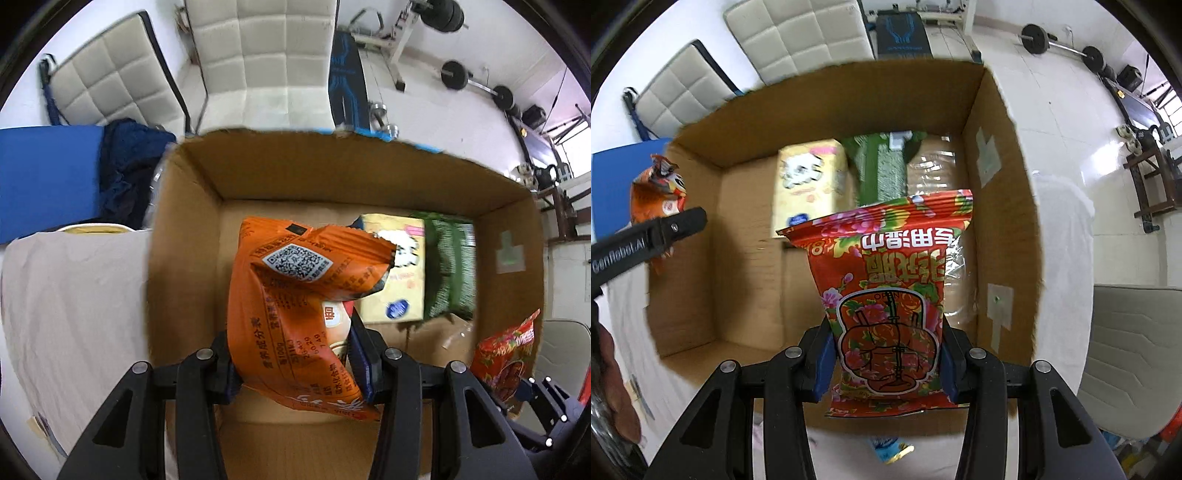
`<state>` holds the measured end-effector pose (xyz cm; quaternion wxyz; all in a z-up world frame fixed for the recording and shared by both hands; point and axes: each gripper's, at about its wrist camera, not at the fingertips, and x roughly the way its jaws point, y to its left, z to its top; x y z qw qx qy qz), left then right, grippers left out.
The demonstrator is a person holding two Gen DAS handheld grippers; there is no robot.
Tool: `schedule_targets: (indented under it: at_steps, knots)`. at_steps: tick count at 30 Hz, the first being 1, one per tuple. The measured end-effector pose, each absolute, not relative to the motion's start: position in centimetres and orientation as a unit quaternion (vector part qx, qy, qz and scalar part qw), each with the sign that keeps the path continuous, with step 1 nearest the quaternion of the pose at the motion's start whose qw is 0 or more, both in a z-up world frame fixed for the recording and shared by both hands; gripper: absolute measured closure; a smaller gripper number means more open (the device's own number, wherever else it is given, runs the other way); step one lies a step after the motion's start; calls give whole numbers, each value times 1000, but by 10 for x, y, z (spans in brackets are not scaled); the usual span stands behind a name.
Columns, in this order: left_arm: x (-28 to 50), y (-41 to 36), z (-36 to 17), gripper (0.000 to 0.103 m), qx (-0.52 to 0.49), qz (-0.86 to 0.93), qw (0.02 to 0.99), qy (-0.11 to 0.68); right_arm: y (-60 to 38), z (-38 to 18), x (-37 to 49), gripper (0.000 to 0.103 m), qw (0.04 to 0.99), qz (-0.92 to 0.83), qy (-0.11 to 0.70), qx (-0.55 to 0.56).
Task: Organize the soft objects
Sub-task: 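Carry both bags over the box and release them inside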
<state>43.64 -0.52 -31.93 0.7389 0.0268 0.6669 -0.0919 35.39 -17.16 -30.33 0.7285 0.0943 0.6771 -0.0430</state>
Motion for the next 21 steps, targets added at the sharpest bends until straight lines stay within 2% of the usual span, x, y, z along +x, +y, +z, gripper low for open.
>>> schedule_targets:
  at_steps: [7,13,16,19,21]
  knots:
    - [452,-10,-358,58,34,-92,709,698,-170,-343,355,55,706,-50,701,85]
    - [456,-12,-365,57,23,-91,699,709,-169,-361,352,54,695,-49,713,77]
    - [459,-9,-368,52,-1,-85,687,721,-170,-366,352,54,686,-45,721,89]
    - [459,-5,-363,51,-21,-81,687,721,-175,-364,354,44,691,-45,715,95]
    - [458,-4,-359,49,-22,-79,690,719,-178,-360,348,43,698,-47,709,93]
